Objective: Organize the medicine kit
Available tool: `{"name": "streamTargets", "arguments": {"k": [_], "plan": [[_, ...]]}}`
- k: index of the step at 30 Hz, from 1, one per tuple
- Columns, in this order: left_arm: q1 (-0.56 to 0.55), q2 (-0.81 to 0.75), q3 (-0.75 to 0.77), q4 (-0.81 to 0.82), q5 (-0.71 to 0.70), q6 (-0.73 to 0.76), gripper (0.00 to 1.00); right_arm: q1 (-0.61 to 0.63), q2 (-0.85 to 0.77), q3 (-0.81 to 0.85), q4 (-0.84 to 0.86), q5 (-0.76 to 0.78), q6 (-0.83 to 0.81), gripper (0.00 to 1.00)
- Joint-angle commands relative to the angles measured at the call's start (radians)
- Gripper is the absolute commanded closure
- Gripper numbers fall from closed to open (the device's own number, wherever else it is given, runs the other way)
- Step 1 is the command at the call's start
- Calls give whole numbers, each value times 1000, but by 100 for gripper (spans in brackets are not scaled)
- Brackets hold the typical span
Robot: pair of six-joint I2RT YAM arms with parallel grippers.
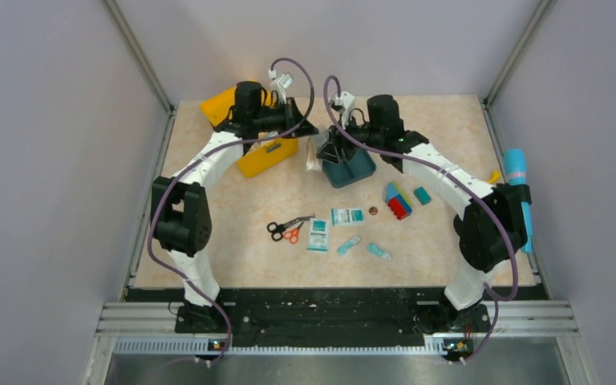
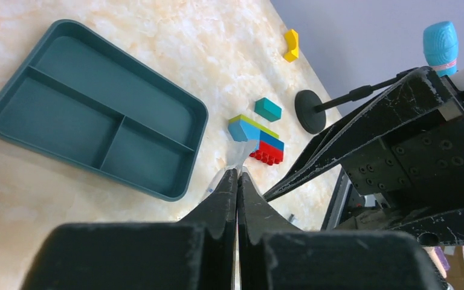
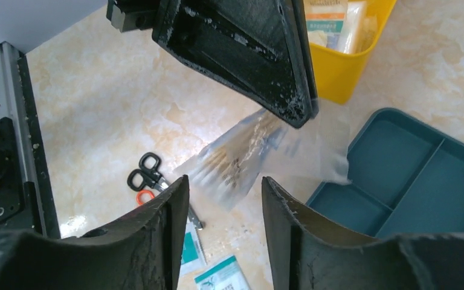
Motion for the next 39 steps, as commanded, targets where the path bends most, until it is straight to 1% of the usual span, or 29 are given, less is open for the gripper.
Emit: {"name": "streamTargets", "arguments": {"k": [1, 3, 7, 13, 18, 20, 22, 23, 24, 25, 26, 27, 29, 34, 36, 39], "plan": [[21, -50, 34, -1, -38, 57, 100, -13, -29, 33, -78, -8, -27, 48], [45, -79, 37, -14, -61, 81, 100, -41, -56, 11, -103, -13, 8, 46], [115, -138, 50, -48, -130, 119, 100, -111, -104, -56, -109, -27, 109, 46], [237, -164, 76, -70, -274, 97, 100, -171, -119, -125, -112, 25, 141, 46], [308, -123, 111, -108, -382, 107, 100, -172, -82, -127, -107, 184, 125, 47], [317, -97, 114, -116, -422, 118, 100, -171, -51, -114, -96, 229, 122, 48], [317, -55, 127, -144, -517, 116, 100, -171, -14, -90, -88, 248, 120, 49], [318, -37, 133, -161, -582, 112, 92, -172, 8, -77, -85, 250, 120, 49], [317, -21, 138, -176, -632, 109, 80, -171, 32, -63, -84, 254, 120, 50], [318, -3, 146, -191, -668, 107, 65, -171, 53, -49, -84, 257, 121, 50], [318, 9, 155, -206, -672, 108, 55, -171, 78, -33, -82, 260, 120, 50], [319, 12, 160, -219, -672, 114, 50, -172, 101, -19, -82, 261, 123, 51], [318, -7, 144, -218, -675, 121, 46, -170, 146, 16, -78, 267, 132, 51], [319, -97, 86, -222, -724, 183, 46, -154, 237, 86, -66, 302, 117, 52], [319, -138, 61, -222, -707, 204, 46, -146, 266, 104, -67, 307, 103, 52], [320, -186, 27, -213, -632, 221, 46, -131, 309, 122, -70, 306, 83, 52]]}}
